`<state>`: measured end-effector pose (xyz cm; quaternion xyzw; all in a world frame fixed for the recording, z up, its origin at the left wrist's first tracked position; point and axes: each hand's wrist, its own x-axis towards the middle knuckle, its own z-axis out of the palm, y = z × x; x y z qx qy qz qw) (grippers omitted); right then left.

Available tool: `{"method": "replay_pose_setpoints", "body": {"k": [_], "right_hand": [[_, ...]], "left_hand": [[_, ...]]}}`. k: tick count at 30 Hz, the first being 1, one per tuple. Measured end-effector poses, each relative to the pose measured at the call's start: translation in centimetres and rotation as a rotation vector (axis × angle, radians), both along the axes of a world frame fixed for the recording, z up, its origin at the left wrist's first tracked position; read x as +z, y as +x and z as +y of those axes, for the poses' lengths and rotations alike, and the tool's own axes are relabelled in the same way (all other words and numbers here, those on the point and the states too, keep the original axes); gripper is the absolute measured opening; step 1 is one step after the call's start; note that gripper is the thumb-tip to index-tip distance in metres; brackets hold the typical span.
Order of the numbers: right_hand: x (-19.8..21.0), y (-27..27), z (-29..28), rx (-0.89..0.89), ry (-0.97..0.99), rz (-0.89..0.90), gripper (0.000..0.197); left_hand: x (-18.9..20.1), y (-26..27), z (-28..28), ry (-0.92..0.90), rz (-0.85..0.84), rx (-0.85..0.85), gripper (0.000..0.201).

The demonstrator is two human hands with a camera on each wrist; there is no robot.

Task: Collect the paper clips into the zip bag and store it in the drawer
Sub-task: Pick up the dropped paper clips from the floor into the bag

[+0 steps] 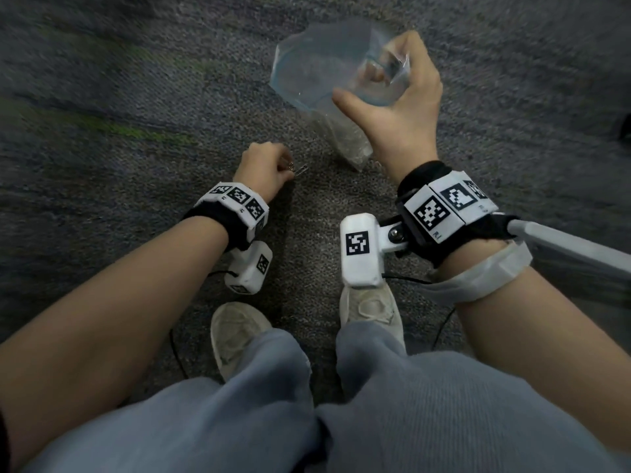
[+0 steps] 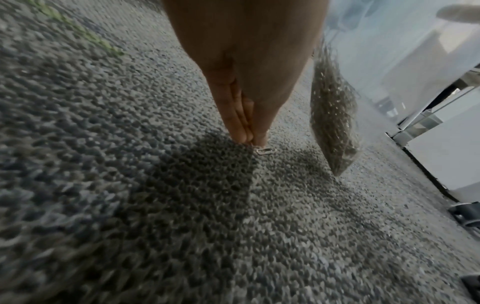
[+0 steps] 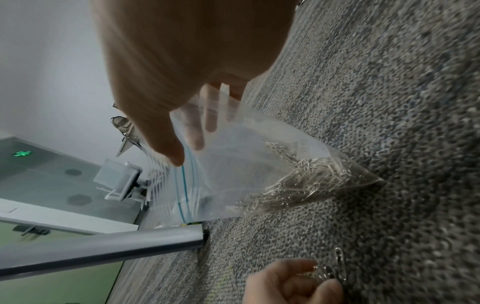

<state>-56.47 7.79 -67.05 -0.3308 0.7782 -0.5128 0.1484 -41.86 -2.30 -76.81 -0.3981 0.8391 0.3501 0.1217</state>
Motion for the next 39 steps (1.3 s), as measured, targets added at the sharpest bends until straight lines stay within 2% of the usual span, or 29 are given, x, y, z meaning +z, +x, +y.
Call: {"method": "replay_pose_setpoints", "body": {"k": [4,11,14,16,19,23,25,27,29,31,33,36,39], "right_hand": [[-0.4,-0.4,0.6,-0.039,0.046,-0.008,0.047],[-0.6,0.0,0.1,-0.032,0.101,0.000,0.050],[-0.7,0.1,-0.2,-0.028,0.131,0.001,0.050],[-0.6,0.2,-0.4,-0.027,0.146,0.001,0.051],[-0.6,0.5,-0.7,-0.033,0.158,-0.005,0.052],[-0.2,0.8,-1.1,-0.018,0.157,-0.005,0.051],[-0.1,1.0,-1.2,-0.007,0.153,0.002,0.051],[-0.1,0.9,-1.3,-0.001,0.155,0.003,0.051],[-0.1,0.8,-1.2,0.001,0.147,-0.001,0.053],[0.0,0.8,-1.1,0.014,0.142,0.001,0.054],[0.2,1.0,-1.1,0.027,0.137,-0.008,0.053],[0.4,1.1,-1.1,0.044,0.131,-0.011,0.054],[1.1,1.1,-1.0,0.045,0.161,-0.015,0.055]], "left_hand": [[-0.3,-1.4,0.6,0.033,-0.040,-0.024,0.024],[-0.3,-2.1,1.3,-0.035,-0.130,-0.094,0.019],[-0.2,-1.9,1.2,0.017,-0.149,-0.126,0.018],[-0.2,-1.4,0.7,0.082,-0.094,-0.107,0.013],[0.5,-0.6,-0.9,0.100,0.075,0.039,0.010],[3.2,-0.4,-5.5,-0.005,0.391,0.541,0.013],[5.7,-0.6,-7.1,-0.117,0.544,0.636,0.012],[8.6,-1.5,-7.3,-0.058,0.686,0.536,0.009],[11.1,-2.8,-6.6,0.100,0.745,0.312,0.003],[12.5,-3.8,-5.7,0.117,0.640,0.079,0.007],[12.4,-4.4,-5.2,0.034,0.506,-0.083,0.013],[11.8,-4.4,-4.7,0.012,0.424,-0.119,0.018],[12.3,-4.0,-4.5,0.003,0.449,-0.097,0.021]]}}
